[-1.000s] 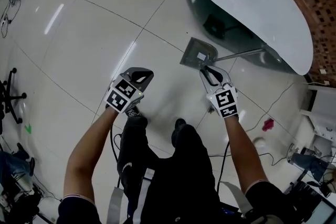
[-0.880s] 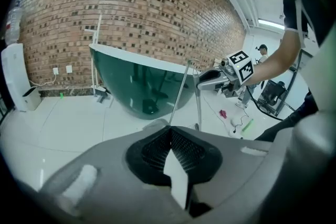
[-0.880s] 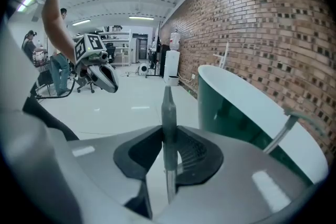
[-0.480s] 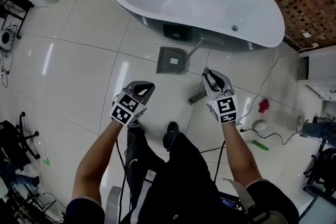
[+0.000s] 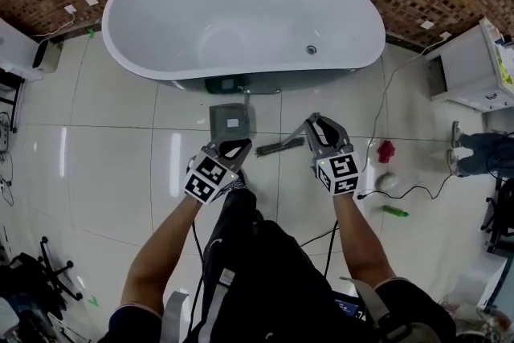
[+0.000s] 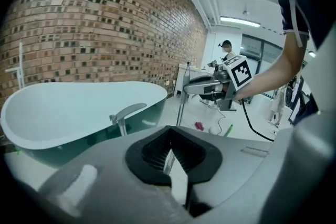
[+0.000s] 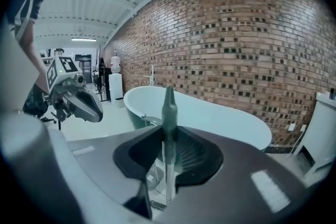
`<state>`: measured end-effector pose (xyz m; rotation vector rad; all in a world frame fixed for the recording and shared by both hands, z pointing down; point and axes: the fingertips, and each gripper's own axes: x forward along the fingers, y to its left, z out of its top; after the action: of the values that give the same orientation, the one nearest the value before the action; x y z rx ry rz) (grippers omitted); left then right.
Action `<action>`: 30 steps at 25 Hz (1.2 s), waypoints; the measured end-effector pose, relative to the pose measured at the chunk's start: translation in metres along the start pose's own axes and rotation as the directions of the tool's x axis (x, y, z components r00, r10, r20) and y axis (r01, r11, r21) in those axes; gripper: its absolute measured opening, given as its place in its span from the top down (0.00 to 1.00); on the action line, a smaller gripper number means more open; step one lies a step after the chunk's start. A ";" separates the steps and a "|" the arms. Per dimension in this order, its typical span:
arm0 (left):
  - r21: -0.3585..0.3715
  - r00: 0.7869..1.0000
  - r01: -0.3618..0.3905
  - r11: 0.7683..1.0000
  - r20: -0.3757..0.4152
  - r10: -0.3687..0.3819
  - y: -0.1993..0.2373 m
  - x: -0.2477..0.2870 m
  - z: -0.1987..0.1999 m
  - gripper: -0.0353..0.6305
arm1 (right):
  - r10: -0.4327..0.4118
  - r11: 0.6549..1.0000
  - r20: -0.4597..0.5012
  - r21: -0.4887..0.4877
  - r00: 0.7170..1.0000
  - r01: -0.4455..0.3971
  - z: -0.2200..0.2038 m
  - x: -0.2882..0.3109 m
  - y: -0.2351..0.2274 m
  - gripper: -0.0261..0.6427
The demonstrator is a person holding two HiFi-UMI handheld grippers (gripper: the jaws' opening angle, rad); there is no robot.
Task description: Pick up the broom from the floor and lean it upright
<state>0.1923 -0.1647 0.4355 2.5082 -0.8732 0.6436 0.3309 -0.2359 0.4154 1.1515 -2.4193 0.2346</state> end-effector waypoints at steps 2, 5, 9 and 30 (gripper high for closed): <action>0.024 0.999 0.031 0.999 0.009 -0.031 0.003 0.016 0.018 0.94 | -0.042 0.999 -0.005 0.030 0.999 0.042 0.004 -0.002 -0.016 0.83; 0.053 0.997 0.072 0.996 0.017 -0.073 0.007 0.042 0.046 0.94 | -0.098 0.994 -0.033 0.055 0.995 0.099 0.010 -0.003 -0.040 0.83; 0.084 0.993 0.107 0.991 0.030 -0.110 0.010 0.072 0.083 0.94 | -0.155 0.984 -0.057 0.075 0.986 0.159 0.016 -0.006 -0.073 0.83; -0.021 0.999 -0.047 0.999 -0.020 0.046 0.002 0.210 0.162 0.94 | 0.025 0.996 -0.105 0.085 0.994 -0.016 0.000 0.028 -0.193 0.83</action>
<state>0.3838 -0.3473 0.4180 2.4648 -0.9289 0.6687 0.4638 -0.3780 0.4213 1.1214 -2.3486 0.3978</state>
